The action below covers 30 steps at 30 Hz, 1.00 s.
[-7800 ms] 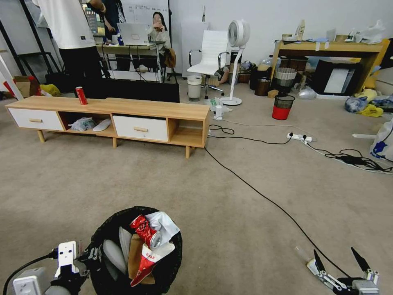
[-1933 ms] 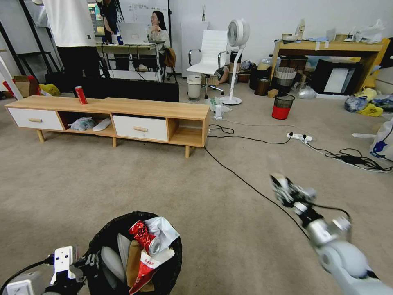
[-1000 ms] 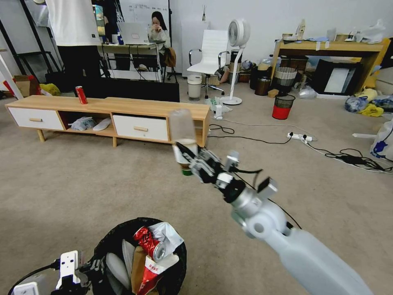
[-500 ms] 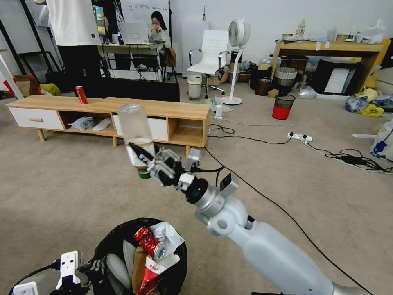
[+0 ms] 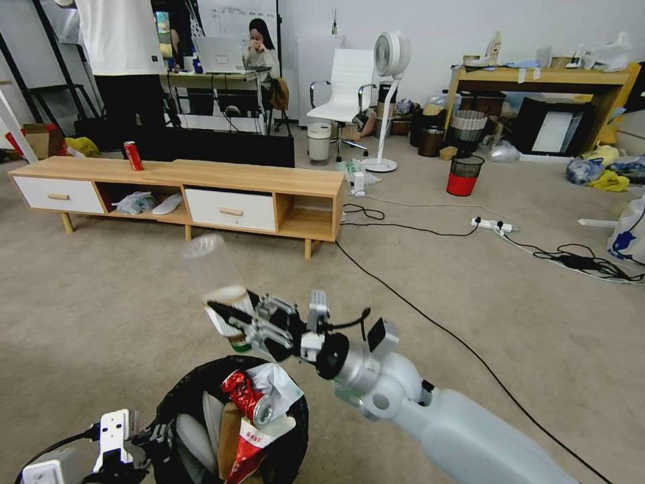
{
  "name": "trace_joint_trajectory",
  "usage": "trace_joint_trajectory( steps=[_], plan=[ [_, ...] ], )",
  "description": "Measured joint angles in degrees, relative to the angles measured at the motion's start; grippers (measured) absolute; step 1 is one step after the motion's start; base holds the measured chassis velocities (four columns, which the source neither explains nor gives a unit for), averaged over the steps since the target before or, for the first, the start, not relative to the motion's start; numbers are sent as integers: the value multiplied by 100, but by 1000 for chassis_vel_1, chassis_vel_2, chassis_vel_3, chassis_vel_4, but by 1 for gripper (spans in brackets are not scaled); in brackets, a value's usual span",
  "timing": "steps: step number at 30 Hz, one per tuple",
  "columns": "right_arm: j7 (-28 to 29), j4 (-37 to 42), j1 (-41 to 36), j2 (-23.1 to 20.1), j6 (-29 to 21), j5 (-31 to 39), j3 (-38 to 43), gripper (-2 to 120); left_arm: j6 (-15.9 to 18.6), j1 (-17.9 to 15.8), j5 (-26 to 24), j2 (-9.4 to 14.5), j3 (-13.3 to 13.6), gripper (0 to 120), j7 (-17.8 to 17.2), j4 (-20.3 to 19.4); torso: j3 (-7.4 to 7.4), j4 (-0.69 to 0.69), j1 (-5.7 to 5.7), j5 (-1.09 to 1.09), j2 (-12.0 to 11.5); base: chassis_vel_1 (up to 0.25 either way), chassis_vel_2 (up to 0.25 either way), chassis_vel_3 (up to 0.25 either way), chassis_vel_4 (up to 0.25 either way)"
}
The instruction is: Pick up the trash bin and place the garbage on the floor into it.
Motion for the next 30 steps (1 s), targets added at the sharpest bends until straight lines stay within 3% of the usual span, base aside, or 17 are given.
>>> trace_joint_trajectory(
  steps=[14,30],
  plan=[
    [-286,93,-219,-263,-8,-15,-145,32,23,-7,-59,-7,-3,4,-20,0,0,0,0,-1,0,0,0,0,0],
    [-285,34,-162,-178,-9,-81,-679,32,41,14,-97,-2,-11,4,-44,0,0,0,0,-1,0,0,0,0,0]
  ],
)
